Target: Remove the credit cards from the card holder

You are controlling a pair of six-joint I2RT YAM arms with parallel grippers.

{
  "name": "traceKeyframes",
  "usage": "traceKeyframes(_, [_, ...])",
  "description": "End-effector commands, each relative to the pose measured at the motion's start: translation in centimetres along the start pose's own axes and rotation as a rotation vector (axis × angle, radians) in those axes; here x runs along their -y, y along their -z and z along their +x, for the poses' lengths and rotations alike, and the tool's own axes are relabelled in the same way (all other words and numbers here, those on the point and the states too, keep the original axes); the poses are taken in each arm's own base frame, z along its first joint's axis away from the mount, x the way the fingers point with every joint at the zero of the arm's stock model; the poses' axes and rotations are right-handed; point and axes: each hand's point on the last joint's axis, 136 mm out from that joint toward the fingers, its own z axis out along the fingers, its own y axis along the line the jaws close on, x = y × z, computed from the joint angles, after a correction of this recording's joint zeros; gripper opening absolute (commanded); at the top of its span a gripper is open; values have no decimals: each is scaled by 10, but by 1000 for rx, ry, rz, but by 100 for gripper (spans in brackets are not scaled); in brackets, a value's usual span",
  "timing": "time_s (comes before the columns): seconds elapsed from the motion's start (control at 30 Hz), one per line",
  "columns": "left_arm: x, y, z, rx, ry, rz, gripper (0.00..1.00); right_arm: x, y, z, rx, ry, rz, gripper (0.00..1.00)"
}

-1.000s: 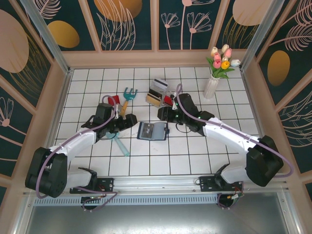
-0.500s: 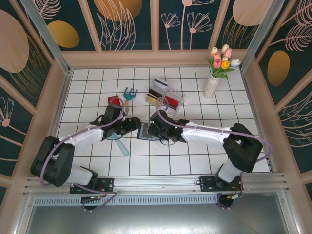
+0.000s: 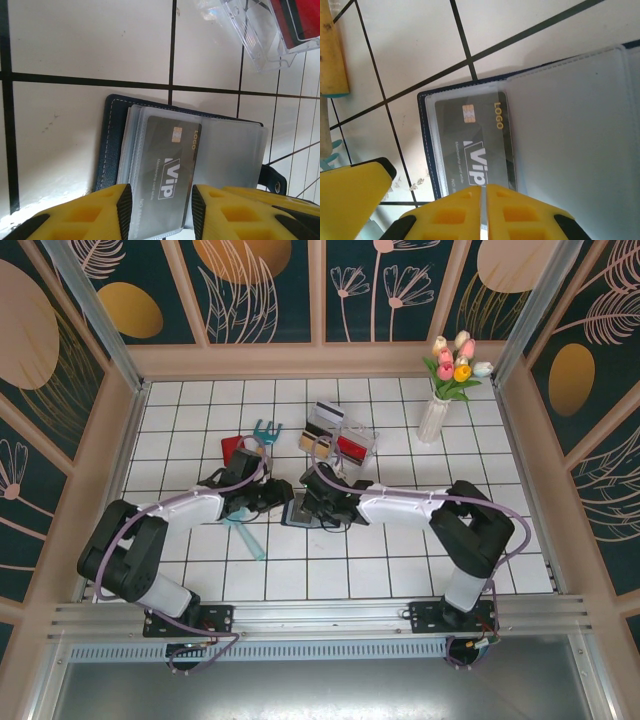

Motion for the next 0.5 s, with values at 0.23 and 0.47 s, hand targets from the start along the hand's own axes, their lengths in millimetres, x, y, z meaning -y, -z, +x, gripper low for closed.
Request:
traceKeyframes(0.23, [4,-11,1,-40,-22,18,30,5,-18,0,-29,21,28,13])
traceKeyframes(0.47, [4,-21,6,-59,20,43,27,13,-22,4,-40,18,55,12])
